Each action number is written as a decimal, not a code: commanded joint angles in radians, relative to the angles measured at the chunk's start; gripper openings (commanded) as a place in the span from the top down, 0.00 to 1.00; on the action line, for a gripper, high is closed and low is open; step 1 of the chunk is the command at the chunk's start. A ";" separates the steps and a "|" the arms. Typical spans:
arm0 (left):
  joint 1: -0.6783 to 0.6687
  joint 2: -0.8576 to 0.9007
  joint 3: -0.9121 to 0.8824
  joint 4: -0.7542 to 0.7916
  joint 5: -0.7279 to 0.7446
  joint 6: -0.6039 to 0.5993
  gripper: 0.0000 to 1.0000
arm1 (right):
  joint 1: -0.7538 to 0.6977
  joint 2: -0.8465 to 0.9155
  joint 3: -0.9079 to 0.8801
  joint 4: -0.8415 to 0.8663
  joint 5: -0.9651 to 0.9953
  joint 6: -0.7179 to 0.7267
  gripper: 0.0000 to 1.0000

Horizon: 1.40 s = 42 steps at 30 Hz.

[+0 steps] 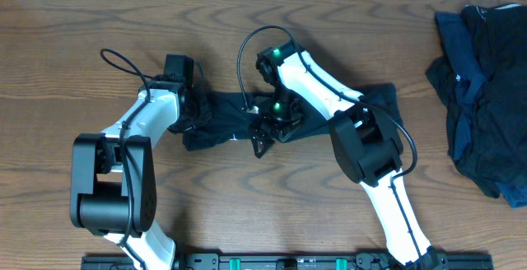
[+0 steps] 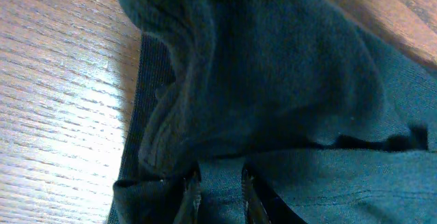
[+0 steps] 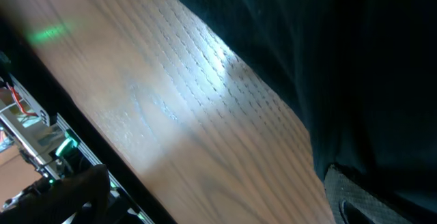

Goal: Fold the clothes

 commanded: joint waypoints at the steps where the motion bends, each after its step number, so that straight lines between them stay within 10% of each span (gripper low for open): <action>1: 0.006 0.032 -0.039 -0.010 -0.062 0.013 0.75 | 0.013 0.031 0.018 0.027 0.043 -0.012 0.01; 42: 0.006 0.032 -0.039 -0.010 -0.062 0.013 0.75 | -0.129 -0.011 0.058 -0.039 0.127 -0.115 0.01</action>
